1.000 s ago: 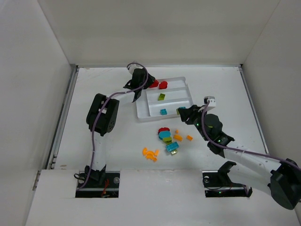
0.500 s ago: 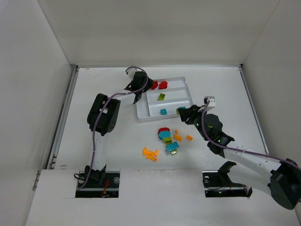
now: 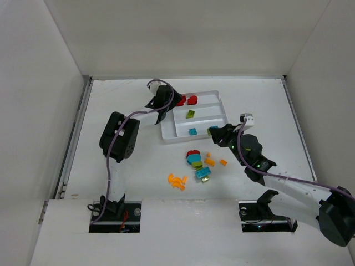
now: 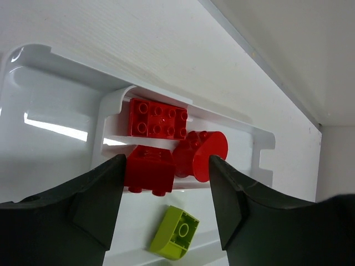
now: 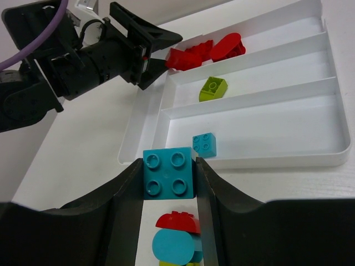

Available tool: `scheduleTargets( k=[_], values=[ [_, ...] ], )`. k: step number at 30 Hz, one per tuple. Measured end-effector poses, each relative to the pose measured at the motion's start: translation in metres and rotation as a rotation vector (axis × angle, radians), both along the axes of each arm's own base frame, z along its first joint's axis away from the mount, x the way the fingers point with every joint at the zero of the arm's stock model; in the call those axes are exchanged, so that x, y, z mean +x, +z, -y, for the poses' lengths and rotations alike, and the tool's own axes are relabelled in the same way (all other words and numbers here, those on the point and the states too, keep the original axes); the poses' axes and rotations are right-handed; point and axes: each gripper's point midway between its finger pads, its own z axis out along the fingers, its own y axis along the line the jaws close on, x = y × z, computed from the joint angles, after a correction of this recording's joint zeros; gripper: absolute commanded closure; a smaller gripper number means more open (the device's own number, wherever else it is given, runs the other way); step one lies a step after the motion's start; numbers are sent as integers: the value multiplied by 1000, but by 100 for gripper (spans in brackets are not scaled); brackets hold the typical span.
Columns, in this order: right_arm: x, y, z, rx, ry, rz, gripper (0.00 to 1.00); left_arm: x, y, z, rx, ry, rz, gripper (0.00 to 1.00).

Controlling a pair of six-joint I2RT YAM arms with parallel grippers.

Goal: Sort the legos into containers by color

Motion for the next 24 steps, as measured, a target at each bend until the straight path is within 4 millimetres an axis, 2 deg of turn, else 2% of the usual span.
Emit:
scheduleTargets(
  k=[9,17,20,24],
  values=[
    [-1,0,-1,1,7,0,74,-18,36,-16,8,9,49,44],
    [-4,1,-6,14,39,-5,74,-44,50,-27,5,5,59,57],
    [-7,2,-13,45,77,-17,74,-67,55,-18,-17,-42,59,58],
    [-10,10,-20,132,125,-34,74,-115,63,7,-68,-148,71,58]
  ],
)
